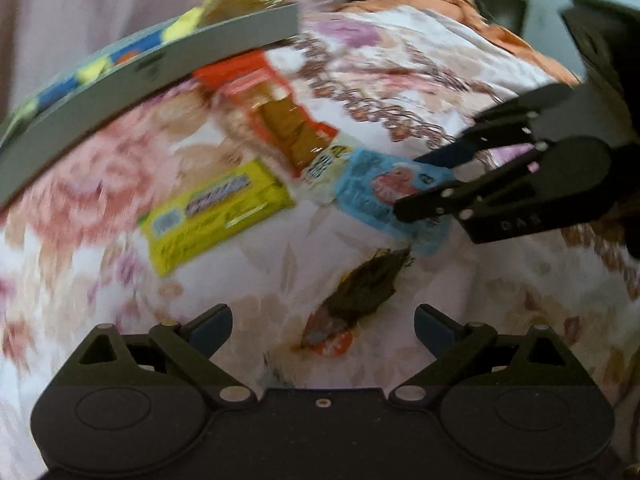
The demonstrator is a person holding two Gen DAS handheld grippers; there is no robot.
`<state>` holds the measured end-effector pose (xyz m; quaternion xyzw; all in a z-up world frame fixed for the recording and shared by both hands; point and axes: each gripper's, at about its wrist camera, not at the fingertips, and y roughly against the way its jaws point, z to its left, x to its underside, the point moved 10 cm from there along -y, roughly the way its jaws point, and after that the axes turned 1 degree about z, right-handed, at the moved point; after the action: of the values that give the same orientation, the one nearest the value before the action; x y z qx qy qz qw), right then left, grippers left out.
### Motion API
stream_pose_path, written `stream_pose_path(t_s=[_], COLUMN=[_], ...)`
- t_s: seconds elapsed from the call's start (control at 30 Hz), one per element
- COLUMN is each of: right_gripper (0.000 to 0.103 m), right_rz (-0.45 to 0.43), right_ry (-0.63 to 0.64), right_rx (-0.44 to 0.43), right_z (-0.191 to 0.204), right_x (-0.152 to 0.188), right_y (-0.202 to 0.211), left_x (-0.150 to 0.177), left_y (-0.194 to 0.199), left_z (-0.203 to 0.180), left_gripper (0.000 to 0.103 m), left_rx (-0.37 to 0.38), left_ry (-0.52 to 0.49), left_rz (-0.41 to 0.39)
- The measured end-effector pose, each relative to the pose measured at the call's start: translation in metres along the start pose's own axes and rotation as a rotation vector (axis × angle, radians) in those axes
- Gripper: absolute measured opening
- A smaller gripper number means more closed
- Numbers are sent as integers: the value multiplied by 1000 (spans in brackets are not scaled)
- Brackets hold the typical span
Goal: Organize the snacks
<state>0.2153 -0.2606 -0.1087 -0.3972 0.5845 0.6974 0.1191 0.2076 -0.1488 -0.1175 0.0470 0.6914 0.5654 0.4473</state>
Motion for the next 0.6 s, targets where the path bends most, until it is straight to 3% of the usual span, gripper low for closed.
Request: stream_pose_path(t_s=[0.2, 0.37, 0.4, 0.6], right_gripper=[46, 46, 46, 47], right_rz=[1, -3, -3, -13], right_ry=[-11, -13, -16, -24], right_rx=[-9, -11, -12, -7], right_z=[-1, -2, -2, -2], right_x=[-1, -2, -2, -4], right_y=[-3, -5, -5, -8], left_x=[-9, -8, -7, 0], left_y=[-14, -17, -16, -11], left_z=[-11, -8, -8, -6], left_gripper=[92, 70, 64, 54], left_rx=[66, 162, 166, 129], left_ry=[-159, -111, -106, -30], left_rz=[41, 71, 70, 70])
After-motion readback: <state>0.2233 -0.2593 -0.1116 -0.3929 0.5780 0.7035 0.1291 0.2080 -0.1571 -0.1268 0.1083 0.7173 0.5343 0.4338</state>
